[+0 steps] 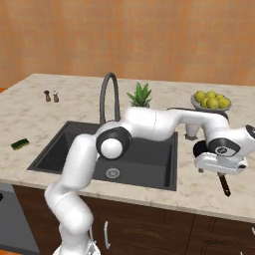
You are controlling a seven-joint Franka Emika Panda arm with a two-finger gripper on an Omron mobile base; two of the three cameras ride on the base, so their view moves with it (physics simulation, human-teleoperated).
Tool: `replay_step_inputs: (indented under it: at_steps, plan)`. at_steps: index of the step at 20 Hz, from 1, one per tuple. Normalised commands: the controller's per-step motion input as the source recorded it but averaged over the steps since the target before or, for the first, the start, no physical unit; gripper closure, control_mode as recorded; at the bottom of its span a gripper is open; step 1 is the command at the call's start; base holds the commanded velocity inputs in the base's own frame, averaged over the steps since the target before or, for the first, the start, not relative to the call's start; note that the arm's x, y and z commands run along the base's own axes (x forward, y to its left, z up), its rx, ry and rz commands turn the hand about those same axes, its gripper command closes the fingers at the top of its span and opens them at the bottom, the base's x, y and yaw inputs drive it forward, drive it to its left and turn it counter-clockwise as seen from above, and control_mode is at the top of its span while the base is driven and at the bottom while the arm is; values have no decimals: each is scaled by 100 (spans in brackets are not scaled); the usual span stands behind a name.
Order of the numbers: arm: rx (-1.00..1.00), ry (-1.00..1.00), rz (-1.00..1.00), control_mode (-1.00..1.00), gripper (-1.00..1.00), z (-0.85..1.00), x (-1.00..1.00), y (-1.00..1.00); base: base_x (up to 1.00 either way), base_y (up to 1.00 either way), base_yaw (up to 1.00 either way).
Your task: Pick the pan and sponge and place them into the sink. Then turn on the water.
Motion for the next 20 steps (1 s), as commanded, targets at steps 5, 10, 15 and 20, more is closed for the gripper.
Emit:
replay_step_inputs:
  at_steps: [5,10,15,20]
  plan:
    - [0,0,4,-100,-100,-24,9,-13,0,0,0]
    - [0,0,3,-100,-100,-34,10,-5,0,0,0]
    - [1,0,2,-100,-100,-30,13,-10,0,0,0]
    - [2,0,3,-100,-100,-18,10,-18,0,0,0]
